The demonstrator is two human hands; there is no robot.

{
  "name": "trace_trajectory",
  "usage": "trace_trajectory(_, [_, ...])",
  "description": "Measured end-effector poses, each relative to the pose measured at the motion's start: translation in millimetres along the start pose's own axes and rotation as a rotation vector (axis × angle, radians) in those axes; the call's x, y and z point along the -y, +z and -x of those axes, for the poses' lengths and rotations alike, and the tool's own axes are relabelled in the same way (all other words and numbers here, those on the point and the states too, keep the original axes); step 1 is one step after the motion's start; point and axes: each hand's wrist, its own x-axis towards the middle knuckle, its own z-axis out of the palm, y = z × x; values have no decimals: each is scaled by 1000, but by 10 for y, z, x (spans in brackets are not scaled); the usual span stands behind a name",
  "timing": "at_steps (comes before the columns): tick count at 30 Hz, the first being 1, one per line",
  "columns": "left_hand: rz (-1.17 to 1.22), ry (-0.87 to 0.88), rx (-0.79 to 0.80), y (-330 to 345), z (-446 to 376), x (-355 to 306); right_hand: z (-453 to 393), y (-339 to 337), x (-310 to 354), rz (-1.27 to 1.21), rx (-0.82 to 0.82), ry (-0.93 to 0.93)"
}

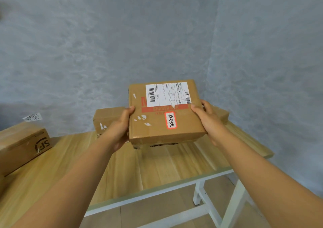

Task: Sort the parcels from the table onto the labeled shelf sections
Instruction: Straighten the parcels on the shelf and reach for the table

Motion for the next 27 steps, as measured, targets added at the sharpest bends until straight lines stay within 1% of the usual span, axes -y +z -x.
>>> trace_trajectory(3, [0, 37, -49, 115, -29, -56, 11, -100, 15, 12, 1, -47])
trace_trajectory(11, [-49, 104, -55, 406, 8, -131, 19, -364, 47, -1, -36, -98])
trace_trajectory(18, [-50, 159, -32, 655, 36, -135, 84, -612, 64, -30, 7, -107])
trace_trajectory(20, [-50, 157, -21, 729, 59, -128, 104, -688, 60, -39, -3, -104])
trace_trajectory(25, [-47, 194, -66, 908, 127, -81, 165, -843, 25, -48, -53, -85])
trace_trajectory(27, [-62, 206, -53, 978, 162, -63, 218, -903, 6, -48, -74, -74])
